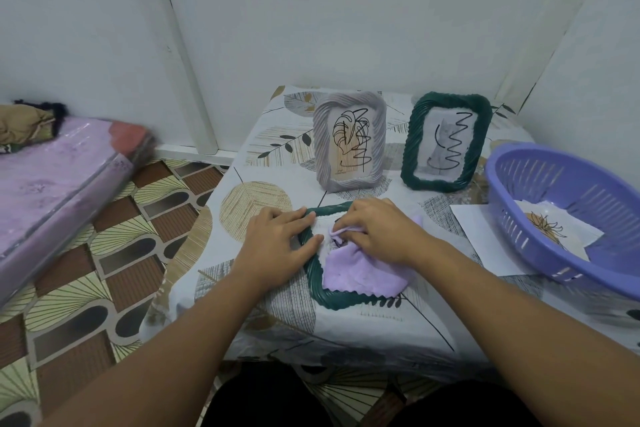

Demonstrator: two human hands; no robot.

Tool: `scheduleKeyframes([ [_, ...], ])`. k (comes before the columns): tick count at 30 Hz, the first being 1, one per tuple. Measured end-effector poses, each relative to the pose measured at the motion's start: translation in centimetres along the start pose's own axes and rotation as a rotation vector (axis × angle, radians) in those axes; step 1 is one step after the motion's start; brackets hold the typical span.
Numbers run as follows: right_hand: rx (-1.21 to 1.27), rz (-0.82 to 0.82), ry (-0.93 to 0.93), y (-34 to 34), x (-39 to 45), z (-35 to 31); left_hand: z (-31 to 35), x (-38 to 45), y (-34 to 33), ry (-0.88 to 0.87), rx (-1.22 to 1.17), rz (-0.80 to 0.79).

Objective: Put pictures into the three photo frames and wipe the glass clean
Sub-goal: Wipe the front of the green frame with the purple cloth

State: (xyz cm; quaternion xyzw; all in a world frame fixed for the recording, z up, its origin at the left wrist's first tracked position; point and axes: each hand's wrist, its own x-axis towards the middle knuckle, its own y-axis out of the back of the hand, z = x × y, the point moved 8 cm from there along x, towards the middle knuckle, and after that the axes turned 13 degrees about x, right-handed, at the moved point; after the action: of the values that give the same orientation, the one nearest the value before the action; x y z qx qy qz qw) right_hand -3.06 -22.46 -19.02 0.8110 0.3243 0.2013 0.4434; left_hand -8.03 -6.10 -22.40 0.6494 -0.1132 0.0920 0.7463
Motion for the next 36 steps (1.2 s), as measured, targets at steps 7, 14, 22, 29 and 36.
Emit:
scheduleKeyframes([
  [7, 0.009, 0.029, -0.017, -0.4, 0.9, -0.3, -0.1, 0.0, -0.1, 0.003, -0.003, 0.016],
  [14, -0.011, 0.032, -0.026, 0.1, 1.0, -0.4, 0.1, -0.1, 0.1, -0.003, 0.004, 0.021],
  [22, 0.03, 0.006, -0.012, -0.2, -0.5, -0.2, 0.1, 0.0, 0.2, -0.002, 0.001, 0.023],
  [29, 0.005, 0.02, -0.023, -0.4, -0.3, -0.9, 0.0, 0.0, 0.0, -0.005, 0.002, 0.034],
  [36, 0.004, 0.019, -0.032, -0.1, -0.7, -0.7, 0.1, 0.0, 0.1, -0.001, -0.002, 0.024],
])
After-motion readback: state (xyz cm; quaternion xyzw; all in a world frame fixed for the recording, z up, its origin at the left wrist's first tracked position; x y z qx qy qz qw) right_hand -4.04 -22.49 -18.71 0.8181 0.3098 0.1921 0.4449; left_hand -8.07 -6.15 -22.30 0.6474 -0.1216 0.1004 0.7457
